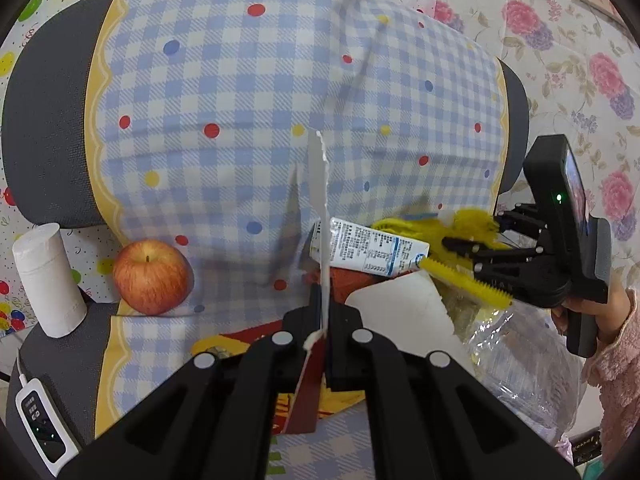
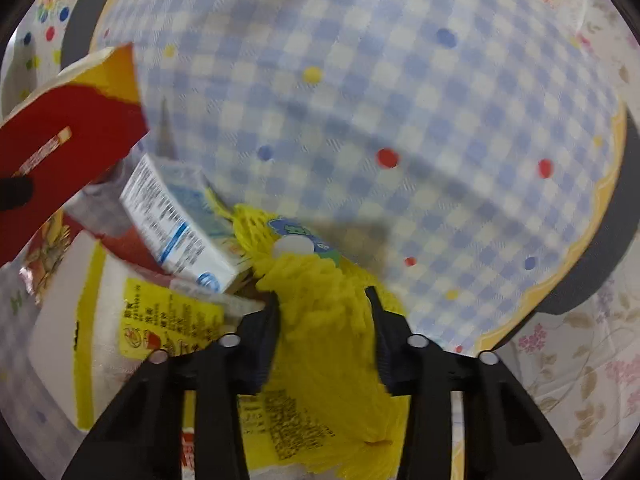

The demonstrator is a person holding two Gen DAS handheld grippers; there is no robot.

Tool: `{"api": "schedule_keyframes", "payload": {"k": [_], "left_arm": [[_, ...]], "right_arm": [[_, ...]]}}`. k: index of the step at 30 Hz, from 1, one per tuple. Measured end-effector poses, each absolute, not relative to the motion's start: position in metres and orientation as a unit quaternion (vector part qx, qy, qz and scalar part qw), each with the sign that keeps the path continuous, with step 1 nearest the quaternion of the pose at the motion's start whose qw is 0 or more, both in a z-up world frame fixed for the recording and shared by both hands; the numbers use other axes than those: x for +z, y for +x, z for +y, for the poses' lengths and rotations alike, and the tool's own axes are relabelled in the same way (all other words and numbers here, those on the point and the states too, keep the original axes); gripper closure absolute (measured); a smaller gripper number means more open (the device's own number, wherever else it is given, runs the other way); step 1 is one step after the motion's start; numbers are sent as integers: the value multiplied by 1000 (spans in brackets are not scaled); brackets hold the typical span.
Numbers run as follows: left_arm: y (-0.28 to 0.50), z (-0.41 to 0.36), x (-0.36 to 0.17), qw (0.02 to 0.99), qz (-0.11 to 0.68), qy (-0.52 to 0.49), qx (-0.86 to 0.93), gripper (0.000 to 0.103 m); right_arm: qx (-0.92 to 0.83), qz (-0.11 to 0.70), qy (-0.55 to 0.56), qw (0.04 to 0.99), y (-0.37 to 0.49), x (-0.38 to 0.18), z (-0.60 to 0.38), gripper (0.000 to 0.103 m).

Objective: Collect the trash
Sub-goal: 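Grasp the yellow mesh net with the right gripper while the left holds the red packet, then carry red packet and yellow net over the trash bag and open both grippers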

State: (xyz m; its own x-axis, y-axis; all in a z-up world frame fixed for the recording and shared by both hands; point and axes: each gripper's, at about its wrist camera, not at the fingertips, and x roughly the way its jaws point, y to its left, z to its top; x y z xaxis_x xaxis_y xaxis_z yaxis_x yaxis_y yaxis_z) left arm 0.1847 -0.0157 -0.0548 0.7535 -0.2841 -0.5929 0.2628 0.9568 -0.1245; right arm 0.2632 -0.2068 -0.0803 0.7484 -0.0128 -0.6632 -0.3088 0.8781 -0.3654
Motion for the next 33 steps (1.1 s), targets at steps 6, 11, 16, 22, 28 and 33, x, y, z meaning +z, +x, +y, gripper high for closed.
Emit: {"api": "schedule_keyframes", "payload": {"k": [6,11,16,22,28,33], "left_arm": [[164,-12,-29,945,291,-16,-148,103],[130,-18,-8,949,267,-16,-167,103],[89,-33,-12,941,274,-9,-195,103],[39,-54,-24,933,287,15,-217,103],[-4,-87,-40,915,292,28,-276,103],[-35,-128,-59,890,295,39,-346,103]], "right_arm": [[37,227,-81,970,219,11,-250,73],[62,222,-12,973,150,45,-261,73],[56,243,25,968,73,26,-264,72],[19,259,79,962,-2,-9,-281,71],[-43,267,84,959,-69,-27,-298,70],[-110,278,73,952,-121,-35,-317,69]]}}
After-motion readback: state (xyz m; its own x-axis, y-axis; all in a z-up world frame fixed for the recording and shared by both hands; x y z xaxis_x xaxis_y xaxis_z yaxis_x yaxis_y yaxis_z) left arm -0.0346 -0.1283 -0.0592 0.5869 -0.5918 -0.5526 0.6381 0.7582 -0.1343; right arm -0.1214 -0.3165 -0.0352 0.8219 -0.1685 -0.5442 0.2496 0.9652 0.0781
